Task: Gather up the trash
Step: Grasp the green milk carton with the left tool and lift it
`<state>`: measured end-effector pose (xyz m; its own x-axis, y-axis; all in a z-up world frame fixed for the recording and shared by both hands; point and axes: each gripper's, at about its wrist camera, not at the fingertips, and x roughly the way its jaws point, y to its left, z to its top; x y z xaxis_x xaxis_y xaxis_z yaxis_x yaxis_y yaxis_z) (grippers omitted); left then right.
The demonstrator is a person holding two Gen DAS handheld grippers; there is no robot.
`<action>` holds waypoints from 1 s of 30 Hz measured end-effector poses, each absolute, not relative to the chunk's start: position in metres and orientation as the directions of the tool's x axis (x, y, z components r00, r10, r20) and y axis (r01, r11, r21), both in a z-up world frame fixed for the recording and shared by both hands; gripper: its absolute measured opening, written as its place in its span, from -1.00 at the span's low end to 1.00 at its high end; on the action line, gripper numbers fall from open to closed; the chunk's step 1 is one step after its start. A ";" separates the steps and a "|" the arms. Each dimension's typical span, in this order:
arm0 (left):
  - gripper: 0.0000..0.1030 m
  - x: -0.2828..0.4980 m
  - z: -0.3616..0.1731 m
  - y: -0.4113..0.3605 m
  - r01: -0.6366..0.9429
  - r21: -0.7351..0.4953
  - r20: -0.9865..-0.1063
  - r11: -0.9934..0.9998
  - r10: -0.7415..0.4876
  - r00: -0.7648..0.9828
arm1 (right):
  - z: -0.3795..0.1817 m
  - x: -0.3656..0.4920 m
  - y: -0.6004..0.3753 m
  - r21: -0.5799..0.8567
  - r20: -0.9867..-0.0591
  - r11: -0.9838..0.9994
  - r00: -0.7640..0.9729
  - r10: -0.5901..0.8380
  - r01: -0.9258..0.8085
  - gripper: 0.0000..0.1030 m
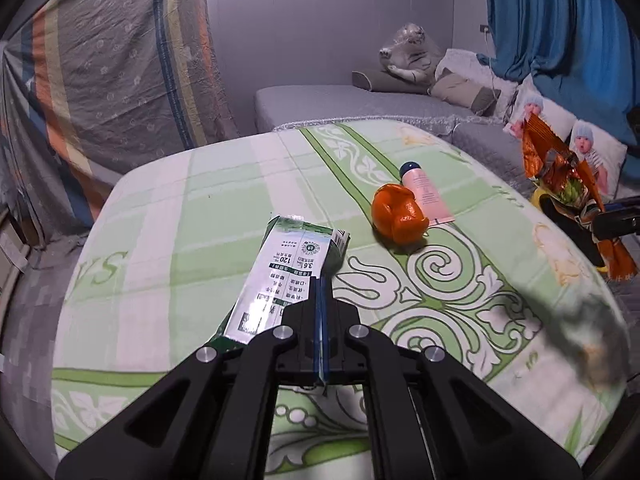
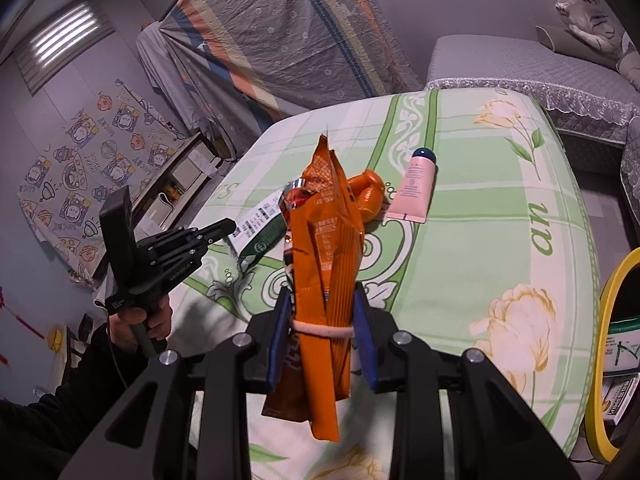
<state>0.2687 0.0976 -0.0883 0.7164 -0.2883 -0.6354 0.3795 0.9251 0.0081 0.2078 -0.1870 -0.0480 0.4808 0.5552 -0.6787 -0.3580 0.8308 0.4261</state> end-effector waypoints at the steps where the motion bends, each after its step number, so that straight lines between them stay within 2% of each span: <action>1: -1.00 0.268 -0.089 0.101 0.372 0.021 -0.636 0.928 -0.274 0.721 | -0.046 0.205 -0.186 0.424 -0.677 0.831 0.484 0.555 -0.360 -0.45; 2: -0.94 0.266 -0.090 0.103 0.359 0.038 -0.633 0.933 -0.255 0.731 | -0.045 0.204 -0.186 0.422 -0.674 0.831 0.488 0.555 -0.361 -0.45; 3: -0.80 0.266 -0.090 0.104 0.353 0.042 -0.635 0.935 -0.248 0.732 | -0.045 0.204 -0.186 0.425 -0.673 0.829 0.487 0.557 -0.362 -0.45; 4: -0.05 0.268 -0.092 0.105 0.349 0.044 -0.643 0.936 -0.241 0.727 | -0.045 0.205 -0.186 0.428 -0.673 0.828 0.484 0.560 -0.363 -0.45; 5: 0.82 0.269 -0.093 0.104 0.329 0.066 -0.636 0.942 -0.214 0.741 | -0.047 0.206 -0.185 0.431 -0.673 0.827 0.481 0.561 -0.361 -0.45; 9: 0.79 0.273 -0.094 0.104 0.334 0.088 -0.626 0.938 -0.209 0.751 | -0.053 0.213 -0.182 0.436 -0.681 0.824 0.465 0.565 -0.363 -0.45; 13: 0.79 0.302 -0.114 0.101 0.348 0.057 -0.696 0.936 -0.212 0.686 | -0.060 0.219 -0.178 0.442 -0.689 0.821 0.449 0.568 -0.361 -0.45; 15: 0.73 0.311 -0.126 0.093 0.366 0.069 -0.725 0.928 -0.205 0.657 | -0.061 0.221 -0.177 0.442 -0.693 0.823 0.446 0.566 -0.357 -0.45; 16: 0.31 0.317 -0.135 0.088 0.362 0.088 -0.746 0.928 -0.180 0.642 | -0.062 0.221 -0.177 0.442 -0.694 0.824 0.446 0.565 -0.356 -0.45; 17: 0.08 0.321 -0.139 0.087 0.347 0.095 -0.758 0.933 -0.158 0.632 | -0.062 0.221 -0.177 0.442 -0.695 0.825 0.447 0.563 -0.353 -0.45; 18: 0.07 0.321 -0.140 0.089 0.344 0.079 -0.760 0.936 -0.167 0.629 | -0.061 0.221 -0.178 0.441 -0.695 0.826 0.448 0.562 -0.352 -0.45; 22: 0.02 0.299 -0.117 0.101 0.312 0.093 -0.704 0.945 -0.159 0.692 | -0.055 0.215 -0.188 0.442 -0.686 0.826 0.462 0.562 -0.350 -0.45; 30: 0.02 0.219 -0.031 0.088 0.235 0.080 -0.541 0.969 -0.156 0.827 | -0.045 0.199 -0.216 0.505 -0.632 0.798 0.489 0.601 -0.328 -0.45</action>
